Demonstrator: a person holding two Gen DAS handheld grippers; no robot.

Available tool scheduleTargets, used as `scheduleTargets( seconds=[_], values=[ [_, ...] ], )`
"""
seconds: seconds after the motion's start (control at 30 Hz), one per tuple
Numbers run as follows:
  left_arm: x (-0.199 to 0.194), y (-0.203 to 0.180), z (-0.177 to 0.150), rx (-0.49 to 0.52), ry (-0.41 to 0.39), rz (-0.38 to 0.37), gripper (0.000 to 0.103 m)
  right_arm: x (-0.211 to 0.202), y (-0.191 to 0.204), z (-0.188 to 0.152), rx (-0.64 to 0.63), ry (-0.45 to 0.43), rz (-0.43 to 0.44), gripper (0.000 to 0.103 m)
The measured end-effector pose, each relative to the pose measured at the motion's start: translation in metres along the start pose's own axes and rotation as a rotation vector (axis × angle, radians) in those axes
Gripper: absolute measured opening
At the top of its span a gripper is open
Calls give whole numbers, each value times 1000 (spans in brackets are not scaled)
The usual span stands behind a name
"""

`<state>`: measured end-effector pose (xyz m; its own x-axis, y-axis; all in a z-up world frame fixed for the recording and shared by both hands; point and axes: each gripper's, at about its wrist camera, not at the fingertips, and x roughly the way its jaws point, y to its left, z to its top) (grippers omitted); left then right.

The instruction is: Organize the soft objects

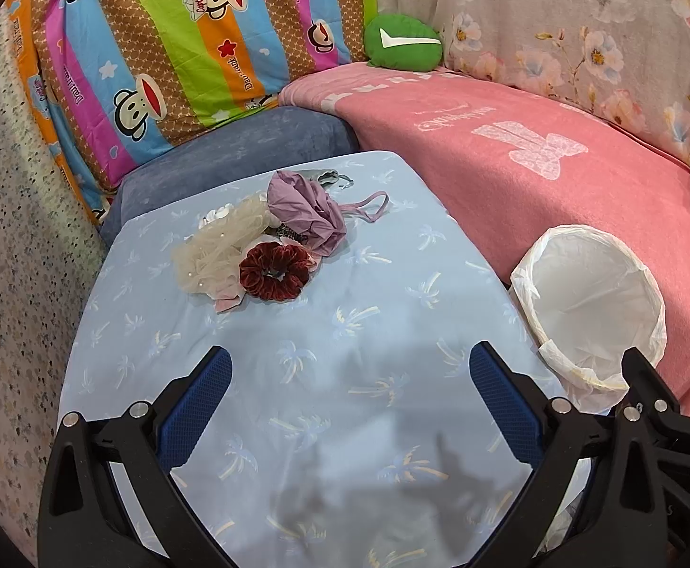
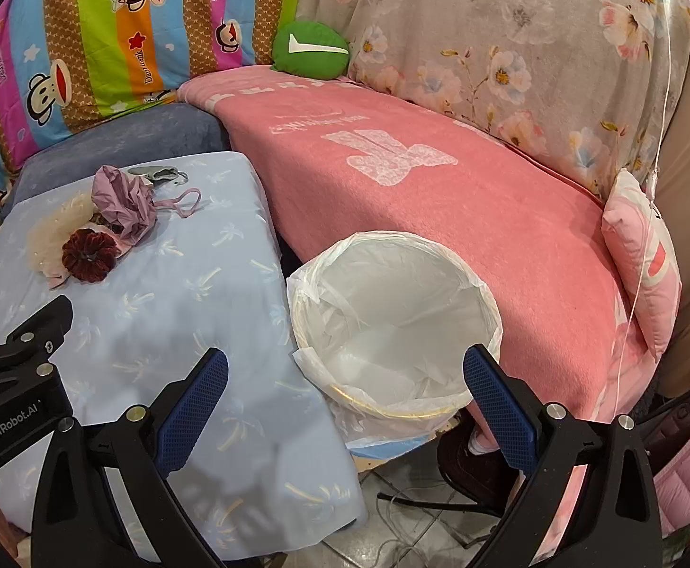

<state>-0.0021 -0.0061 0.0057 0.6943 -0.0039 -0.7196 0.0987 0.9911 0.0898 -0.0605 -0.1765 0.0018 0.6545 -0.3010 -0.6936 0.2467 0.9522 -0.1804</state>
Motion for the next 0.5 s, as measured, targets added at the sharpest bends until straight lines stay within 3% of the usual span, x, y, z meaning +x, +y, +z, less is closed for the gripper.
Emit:
scheduleTargets(
  seconds=[0.5],
  values=[
    [-2,0,0,0,-5,0,96,-2,0,1,-1,-2,0,97]
  ],
)
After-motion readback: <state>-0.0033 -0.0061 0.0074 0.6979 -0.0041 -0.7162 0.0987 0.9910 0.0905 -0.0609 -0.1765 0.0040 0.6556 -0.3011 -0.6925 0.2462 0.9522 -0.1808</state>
